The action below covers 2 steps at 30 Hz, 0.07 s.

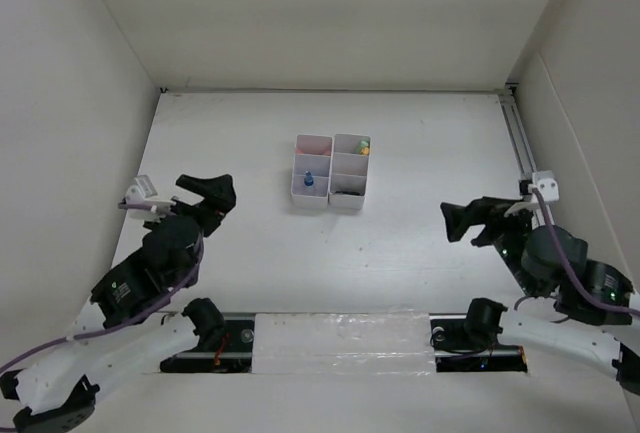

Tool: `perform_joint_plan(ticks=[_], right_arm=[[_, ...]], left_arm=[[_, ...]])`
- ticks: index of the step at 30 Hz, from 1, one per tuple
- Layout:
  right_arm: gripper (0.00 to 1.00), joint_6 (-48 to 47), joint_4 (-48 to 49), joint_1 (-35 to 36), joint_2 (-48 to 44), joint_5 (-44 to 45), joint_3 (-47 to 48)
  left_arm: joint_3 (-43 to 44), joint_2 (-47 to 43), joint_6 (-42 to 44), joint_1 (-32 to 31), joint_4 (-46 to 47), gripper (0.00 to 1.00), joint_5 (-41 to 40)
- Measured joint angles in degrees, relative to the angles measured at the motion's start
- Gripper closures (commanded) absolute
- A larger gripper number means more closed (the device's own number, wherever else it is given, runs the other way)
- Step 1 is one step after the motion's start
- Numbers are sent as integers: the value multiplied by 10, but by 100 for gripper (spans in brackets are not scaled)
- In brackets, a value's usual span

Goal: Sort the stationery into containers
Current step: Reset both arms

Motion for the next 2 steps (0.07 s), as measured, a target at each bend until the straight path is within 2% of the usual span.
perform_joint_plan(ticks=[2], right_arm=[[0,2,-5,2,-21,0,5]], left_arm=[[4,-6,4,0,-4,0,-5]])
